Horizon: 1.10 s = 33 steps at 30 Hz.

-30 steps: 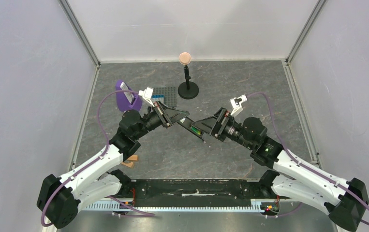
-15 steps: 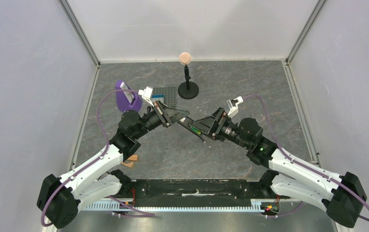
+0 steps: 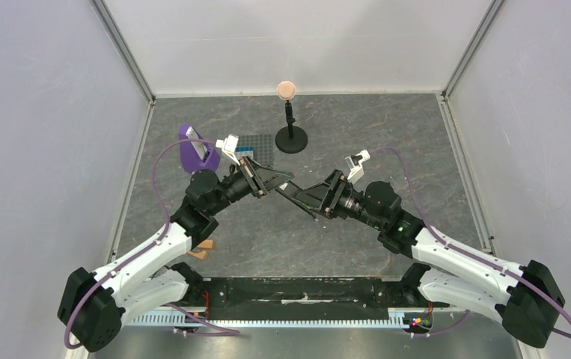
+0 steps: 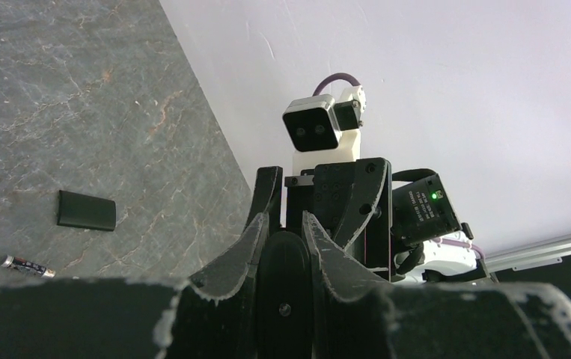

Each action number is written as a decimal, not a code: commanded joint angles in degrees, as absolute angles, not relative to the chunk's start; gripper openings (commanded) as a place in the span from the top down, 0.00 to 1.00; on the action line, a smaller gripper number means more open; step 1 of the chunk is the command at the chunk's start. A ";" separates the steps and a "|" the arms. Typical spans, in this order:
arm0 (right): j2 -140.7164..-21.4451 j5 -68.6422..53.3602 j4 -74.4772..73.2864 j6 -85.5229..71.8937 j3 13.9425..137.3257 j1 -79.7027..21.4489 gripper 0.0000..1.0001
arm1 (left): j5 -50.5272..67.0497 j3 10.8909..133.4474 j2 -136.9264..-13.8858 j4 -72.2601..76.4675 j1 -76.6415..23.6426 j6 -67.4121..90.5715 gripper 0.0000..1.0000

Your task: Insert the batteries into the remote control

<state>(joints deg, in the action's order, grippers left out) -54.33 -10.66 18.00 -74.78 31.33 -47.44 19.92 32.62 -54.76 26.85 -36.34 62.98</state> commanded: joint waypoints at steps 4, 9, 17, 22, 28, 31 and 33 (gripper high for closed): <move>-53.07 -11.09 20.52 -76.23 29.79 -47.64 0.42 | 19.35 34.22 -53.62 29.09 -36.21 65.79 0.98; -52.18 -11.13 21.53 -76.21 28.44 -47.64 0.45 | 19.14 35.37 -53.04 29.10 -36.21 69.86 0.98; -51.26 -11.28 22.34 -76.10 26.90 -47.65 0.47 | 18.88 35.90 -52.49 28.69 -36.21 72.96 0.98; -50.84 -11.24 22.95 -76.15 25.90 -47.68 0.49 | 18.63 35.77 -52.11 28.90 -36.21 73.75 0.98; -50.90 -11.38 22.98 -75.51 25.39 -47.63 0.53 | 18.63 35.87 -51.86 30.06 -36.21 75.56 0.98; -51.10 -11.60 22.26 -74.39 26.05 -47.64 0.53 | 18.57 36.01 -51.80 30.23 -36.21 76.01 0.98; -51.27 -11.83 22.06 -73.83 26.27 -47.70 0.53 | 18.55 36.00 -51.95 30.48 -36.21 76.36 0.98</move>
